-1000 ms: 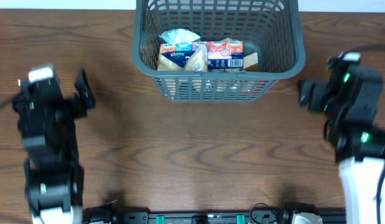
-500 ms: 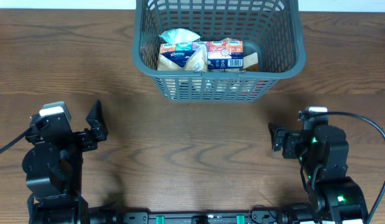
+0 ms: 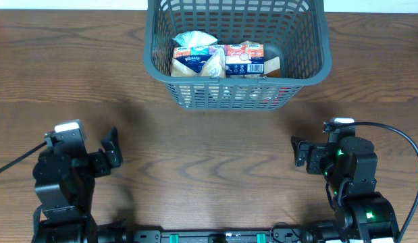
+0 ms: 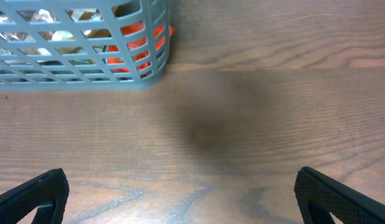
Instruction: Pack container
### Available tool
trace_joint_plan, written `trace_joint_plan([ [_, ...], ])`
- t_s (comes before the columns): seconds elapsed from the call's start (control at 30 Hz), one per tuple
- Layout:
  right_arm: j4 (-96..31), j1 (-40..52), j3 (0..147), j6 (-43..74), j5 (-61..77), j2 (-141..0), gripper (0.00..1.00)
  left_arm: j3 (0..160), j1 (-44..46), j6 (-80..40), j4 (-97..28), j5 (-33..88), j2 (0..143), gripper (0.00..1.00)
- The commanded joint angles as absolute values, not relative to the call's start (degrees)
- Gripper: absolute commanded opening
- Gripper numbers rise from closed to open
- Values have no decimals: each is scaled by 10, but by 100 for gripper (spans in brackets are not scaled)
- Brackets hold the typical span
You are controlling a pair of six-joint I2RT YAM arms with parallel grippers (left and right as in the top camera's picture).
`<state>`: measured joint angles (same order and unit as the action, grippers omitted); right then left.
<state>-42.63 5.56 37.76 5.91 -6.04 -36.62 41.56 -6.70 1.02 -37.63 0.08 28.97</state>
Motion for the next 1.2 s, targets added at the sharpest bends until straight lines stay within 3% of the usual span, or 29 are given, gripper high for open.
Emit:
trace_joint_plan([
  [0.0, -431, 60, 372, 68, -62, -364, 99, 413, -69, 1, -409, 9, 288, 99],
  [0.5, -410, 58, 369, 64, -65, -362, 99, 413, -69, 1, -514, 9, 288, 99],
  [1.17, 57, 52, 85, 75, -63, -153, 99, 413, -69, 1, -514, 9, 288, 99],
])
